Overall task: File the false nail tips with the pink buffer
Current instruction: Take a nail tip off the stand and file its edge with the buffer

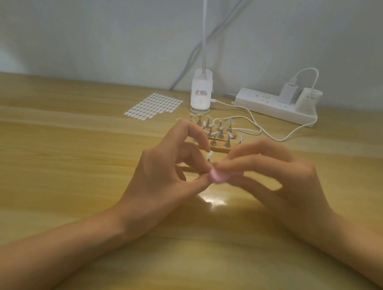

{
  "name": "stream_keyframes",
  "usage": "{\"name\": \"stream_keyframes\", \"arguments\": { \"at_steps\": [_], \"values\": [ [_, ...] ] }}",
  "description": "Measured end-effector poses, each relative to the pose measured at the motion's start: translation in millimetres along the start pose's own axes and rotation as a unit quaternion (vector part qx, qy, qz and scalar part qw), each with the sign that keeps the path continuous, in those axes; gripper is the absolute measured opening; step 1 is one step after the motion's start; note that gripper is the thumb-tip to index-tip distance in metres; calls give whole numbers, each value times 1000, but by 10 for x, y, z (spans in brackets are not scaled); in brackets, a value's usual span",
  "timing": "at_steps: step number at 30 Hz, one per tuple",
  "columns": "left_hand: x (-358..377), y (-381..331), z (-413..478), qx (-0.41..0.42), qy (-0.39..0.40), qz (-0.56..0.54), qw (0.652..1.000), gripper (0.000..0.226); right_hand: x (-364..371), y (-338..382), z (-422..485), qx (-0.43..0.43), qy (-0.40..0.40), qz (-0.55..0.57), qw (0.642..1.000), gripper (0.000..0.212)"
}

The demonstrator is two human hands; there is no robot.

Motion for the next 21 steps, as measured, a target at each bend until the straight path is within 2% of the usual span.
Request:
{"name": "stream_keyframes", "arguments": {
  "at_steps": [3, 21],
  "values": [
    [-3, 4, -2, -4, -3, 0, 1000, 39, -49, -35, 11, 12, -24, -2, 1000, 23],
    [14, 4, -1, -9, 7, -11, 1000, 40, -20, -19, 9, 0, -5, 4, 1000, 22]
  ]
}}
Point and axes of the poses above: each hand's wrist, its own z-axis towards the middle knuckle, its own x-axis out of the palm, y = z × x, the point moved 7 cm from there along z, towards the middle knuckle, and after that the axes turned 15 degrees about z, right-handed, at the moved point
